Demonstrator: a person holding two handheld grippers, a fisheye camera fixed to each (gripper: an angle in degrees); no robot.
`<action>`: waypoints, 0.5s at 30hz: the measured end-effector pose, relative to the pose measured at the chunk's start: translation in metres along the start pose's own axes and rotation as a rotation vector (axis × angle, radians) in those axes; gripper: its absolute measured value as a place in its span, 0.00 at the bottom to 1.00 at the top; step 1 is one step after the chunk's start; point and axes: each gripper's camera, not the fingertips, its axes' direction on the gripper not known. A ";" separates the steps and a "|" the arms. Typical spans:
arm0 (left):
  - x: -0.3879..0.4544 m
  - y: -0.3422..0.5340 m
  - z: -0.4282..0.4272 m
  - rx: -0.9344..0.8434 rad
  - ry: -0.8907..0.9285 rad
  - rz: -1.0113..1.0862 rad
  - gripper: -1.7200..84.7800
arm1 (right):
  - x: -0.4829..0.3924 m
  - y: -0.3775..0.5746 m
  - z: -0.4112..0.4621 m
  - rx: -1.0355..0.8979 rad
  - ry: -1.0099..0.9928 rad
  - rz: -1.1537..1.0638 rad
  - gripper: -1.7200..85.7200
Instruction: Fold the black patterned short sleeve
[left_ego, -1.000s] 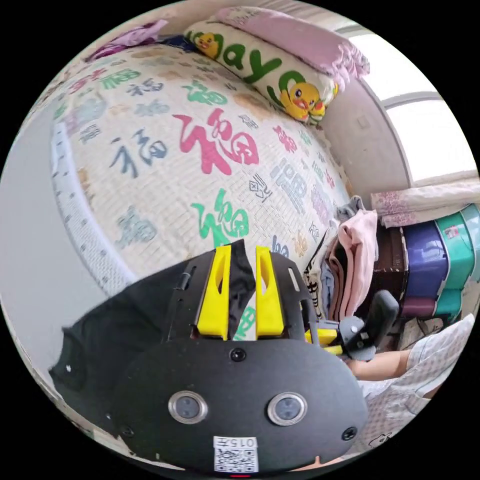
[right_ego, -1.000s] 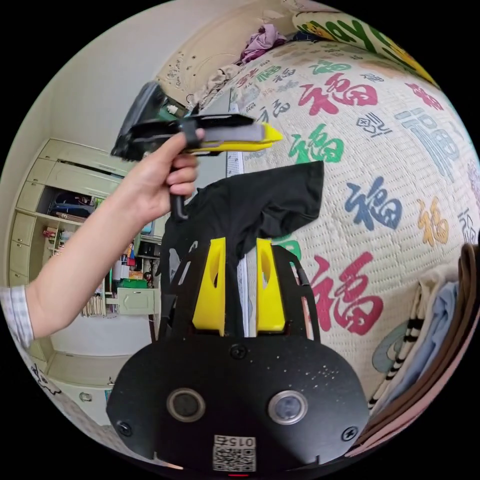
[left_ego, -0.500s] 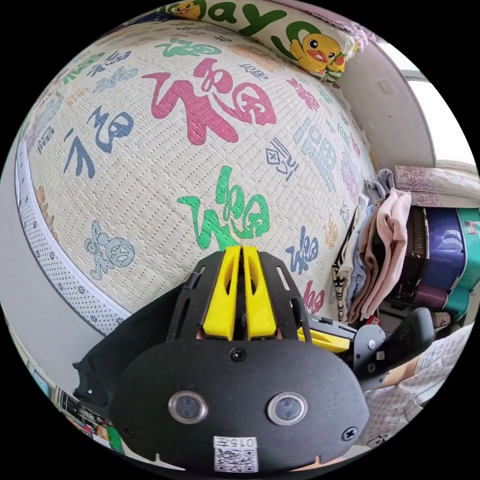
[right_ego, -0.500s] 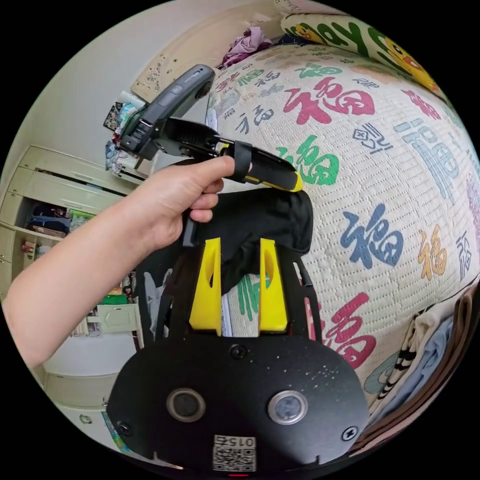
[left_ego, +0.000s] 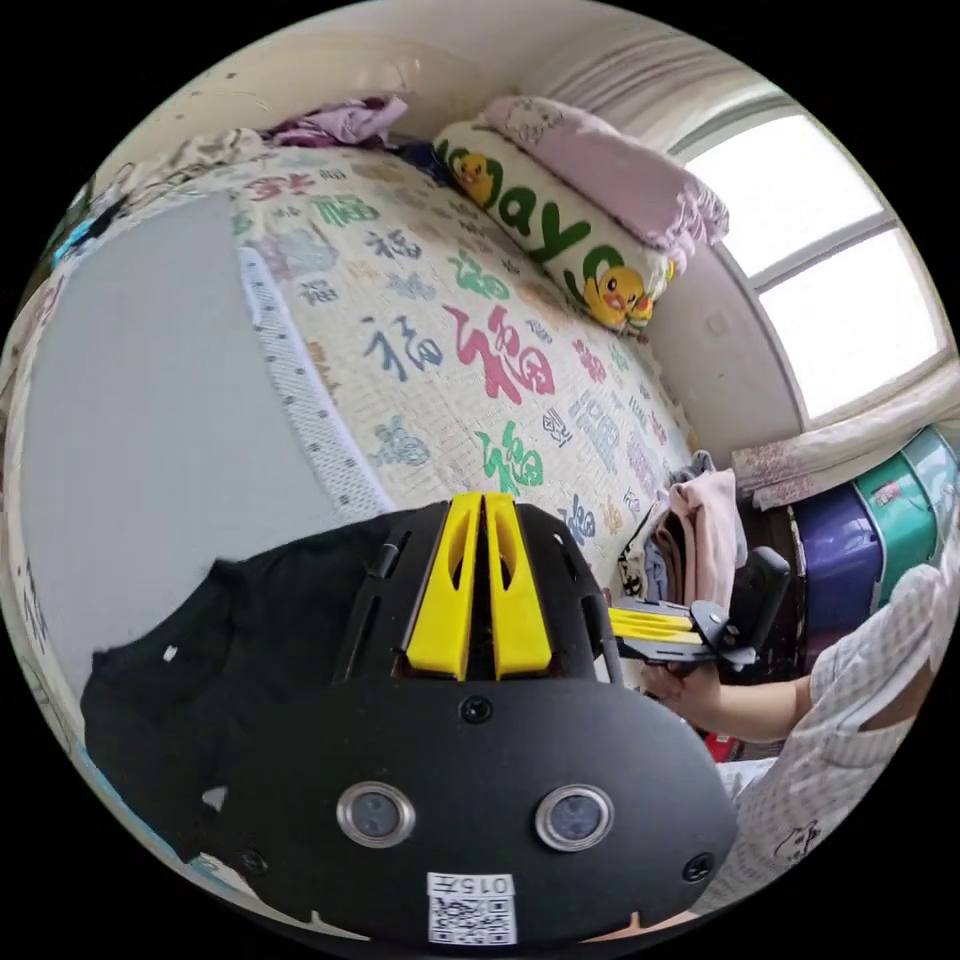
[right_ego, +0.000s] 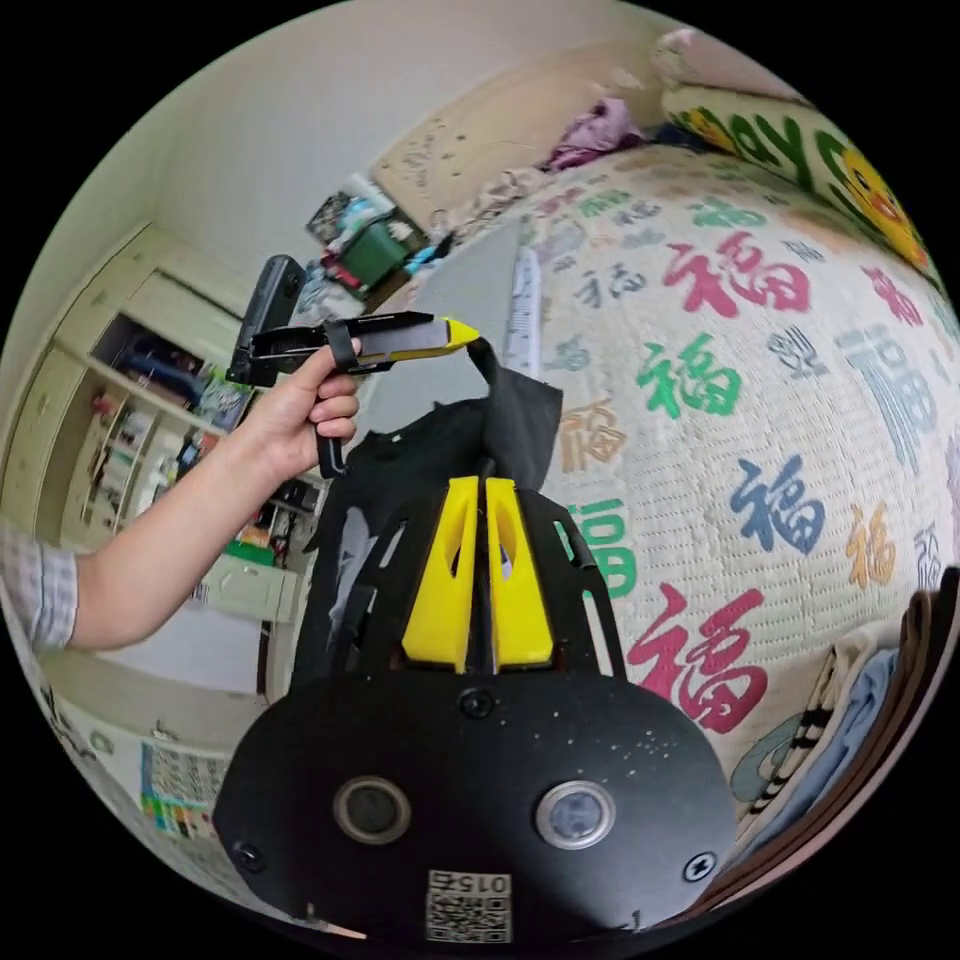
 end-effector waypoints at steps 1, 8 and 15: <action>-0.010 0.023 -0.030 0.049 0.001 -0.022 0.01 | -0.014 -0.001 -0.001 -0.024 -0.036 -0.073 0.03; -0.069 0.181 -0.103 0.057 -0.053 -0.263 0.01 | -0.061 -0.002 0.027 -0.225 -0.146 -0.255 0.03; -0.112 0.261 -0.099 0.014 -0.059 -0.486 0.02 | -0.065 -0.009 0.047 -0.476 -0.138 -0.313 0.08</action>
